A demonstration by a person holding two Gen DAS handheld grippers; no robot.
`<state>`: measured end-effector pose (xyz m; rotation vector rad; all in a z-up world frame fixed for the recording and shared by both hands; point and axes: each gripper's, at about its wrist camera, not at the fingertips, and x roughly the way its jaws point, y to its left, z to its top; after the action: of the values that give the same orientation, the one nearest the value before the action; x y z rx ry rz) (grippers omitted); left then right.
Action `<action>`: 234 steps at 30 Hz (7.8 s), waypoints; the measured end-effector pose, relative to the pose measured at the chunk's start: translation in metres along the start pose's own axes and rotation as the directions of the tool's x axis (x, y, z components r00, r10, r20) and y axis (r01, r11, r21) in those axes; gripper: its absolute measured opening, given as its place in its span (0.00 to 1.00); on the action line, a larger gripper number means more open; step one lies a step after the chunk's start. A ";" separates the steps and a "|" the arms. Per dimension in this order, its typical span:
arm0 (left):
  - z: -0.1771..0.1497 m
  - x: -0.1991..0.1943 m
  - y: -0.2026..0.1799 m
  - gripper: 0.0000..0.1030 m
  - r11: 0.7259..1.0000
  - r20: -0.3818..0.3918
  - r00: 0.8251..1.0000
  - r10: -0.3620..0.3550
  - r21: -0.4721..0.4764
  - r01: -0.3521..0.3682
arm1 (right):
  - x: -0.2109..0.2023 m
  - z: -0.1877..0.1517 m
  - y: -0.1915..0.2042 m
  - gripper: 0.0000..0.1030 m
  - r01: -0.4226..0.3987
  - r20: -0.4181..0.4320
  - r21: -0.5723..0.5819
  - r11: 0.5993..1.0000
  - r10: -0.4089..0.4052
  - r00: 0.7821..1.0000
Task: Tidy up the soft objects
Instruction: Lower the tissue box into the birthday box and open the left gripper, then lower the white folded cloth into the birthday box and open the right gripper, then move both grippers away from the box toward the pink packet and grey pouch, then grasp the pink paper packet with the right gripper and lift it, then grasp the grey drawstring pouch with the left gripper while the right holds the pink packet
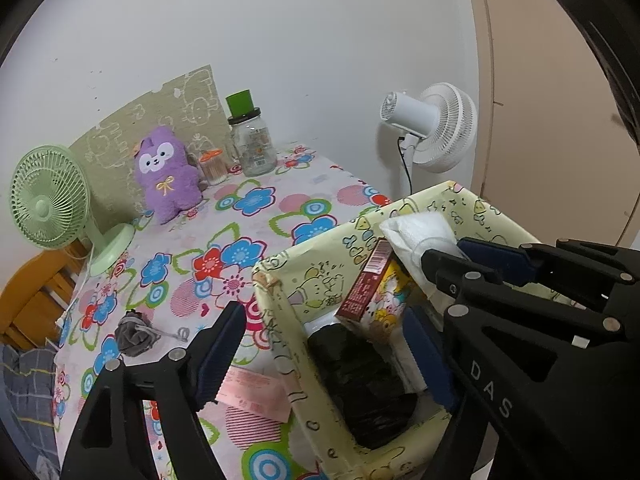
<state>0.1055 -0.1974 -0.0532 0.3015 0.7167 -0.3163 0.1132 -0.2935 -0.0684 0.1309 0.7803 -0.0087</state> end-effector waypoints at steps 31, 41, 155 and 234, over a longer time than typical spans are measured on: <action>-0.028 -0.023 0.044 0.90 0.997 0.025 0.999 0.037 -0.062 -0.036 | -0.019 -0.013 0.051 0.79 0.051 0.044 -0.059 0.997 -0.049 0.998; -0.037 -0.036 0.059 0.92 0.996 0.047 0.998 0.046 -0.081 -0.042 | -0.030 -0.015 0.072 0.79 0.057 0.068 -0.083 0.995 -0.052 0.996; -0.123 0.050 0.168 0.97 0.975 -0.200 0.980 0.021 -0.214 -0.064 | 0.118 -0.051 0.193 0.73 -0.047 -0.166 -0.300 0.953 -0.004 0.986; -0.104 0.037 0.189 0.96 0.965 -0.179 0.982 0.057 -0.242 -0.100 | 0.092 -0.026 0.210 0.39 -0.104 -0.171 -0.236 0.966 0.064 0.983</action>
<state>0.1428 0.0073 -0.1230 0.1166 0.9014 -0.1218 0.1722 -0.0784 -0.1267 -0.0704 0.9315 0.1811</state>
